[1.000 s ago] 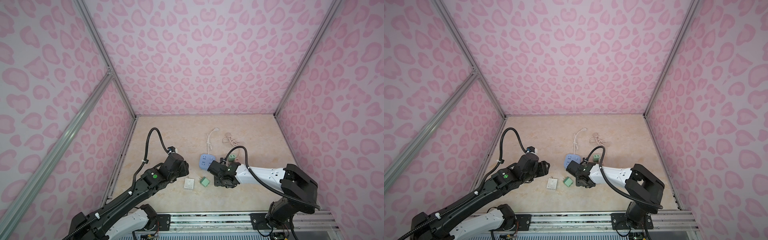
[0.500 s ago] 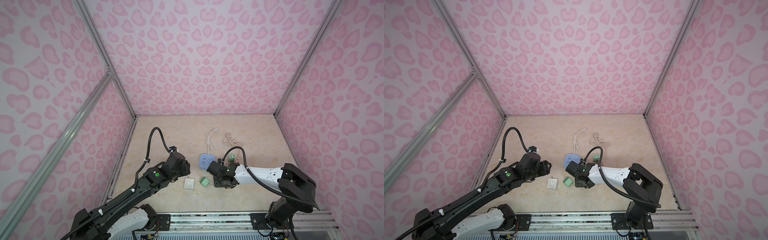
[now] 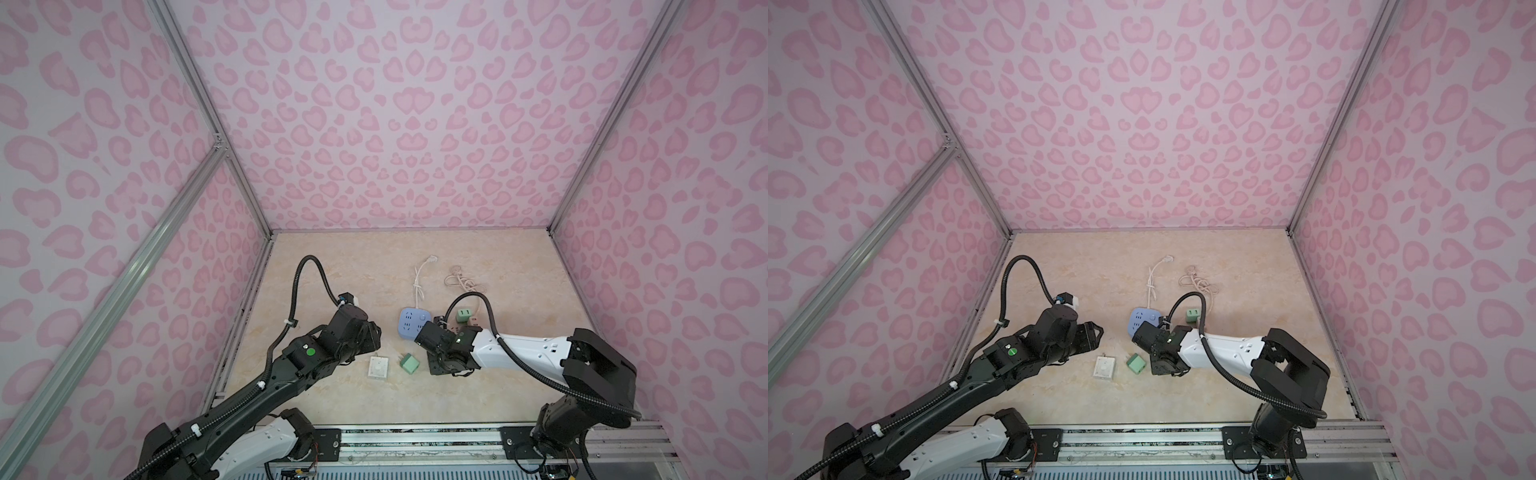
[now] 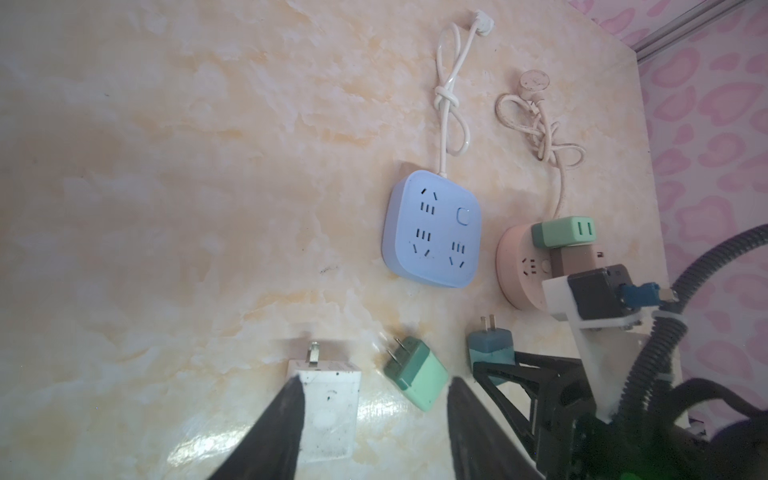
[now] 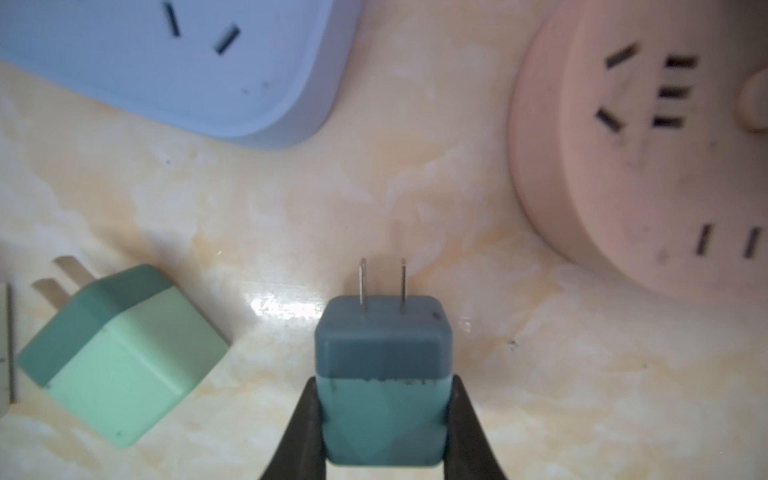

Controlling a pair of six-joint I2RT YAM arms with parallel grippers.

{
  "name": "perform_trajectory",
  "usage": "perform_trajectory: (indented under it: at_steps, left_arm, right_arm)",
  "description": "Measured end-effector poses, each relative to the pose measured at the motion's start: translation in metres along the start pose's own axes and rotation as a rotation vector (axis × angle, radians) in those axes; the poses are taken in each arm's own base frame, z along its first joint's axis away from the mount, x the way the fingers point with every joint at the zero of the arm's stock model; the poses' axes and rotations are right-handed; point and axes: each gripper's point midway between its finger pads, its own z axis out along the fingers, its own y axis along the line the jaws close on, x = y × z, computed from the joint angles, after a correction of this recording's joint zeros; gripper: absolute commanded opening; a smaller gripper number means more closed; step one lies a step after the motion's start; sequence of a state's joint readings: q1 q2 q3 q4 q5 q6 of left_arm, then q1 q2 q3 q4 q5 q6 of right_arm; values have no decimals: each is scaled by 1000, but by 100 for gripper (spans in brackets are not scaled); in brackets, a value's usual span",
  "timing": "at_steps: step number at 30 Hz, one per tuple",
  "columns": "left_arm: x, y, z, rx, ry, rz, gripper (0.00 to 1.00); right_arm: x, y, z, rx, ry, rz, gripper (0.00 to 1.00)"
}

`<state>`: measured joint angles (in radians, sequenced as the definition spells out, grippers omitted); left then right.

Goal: Insert the plug
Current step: 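Lift the teal adapter with the right gripper while the left gripper approaches it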

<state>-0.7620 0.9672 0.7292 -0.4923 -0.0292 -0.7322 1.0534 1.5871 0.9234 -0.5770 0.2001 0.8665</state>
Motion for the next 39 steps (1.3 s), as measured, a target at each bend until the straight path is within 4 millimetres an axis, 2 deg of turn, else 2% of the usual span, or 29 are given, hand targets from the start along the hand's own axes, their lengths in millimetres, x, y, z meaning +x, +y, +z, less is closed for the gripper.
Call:
perform_trajectory:
  at_steps: [4,11,15,21,29,39]
  left_arm:
    - [10,-12,-1,69,57,5,57]
    - [24,-46,-4,253,155,23,57]
    - [35,-61,-2,353,208,7,57]
    - [36,-83,-9,478,234,5,56]
    - [41,-90,-5,510,276,-10,52]
    - [43,-89,-4,508,282,-13,48]
  right_arm:
    - [-10,11,-21,-74,-41,-85,9]
    - [-23,42,-69,-236,-138,-264,8]
    - [-22,54,-82,-299,-157,-341,8]
    - [-23,68,-98,-361,-197,-400,9]
    - [-23,86,-113,-410,-230,-455,9]
    - [-27,89,-125,-430,-260,-467,10]
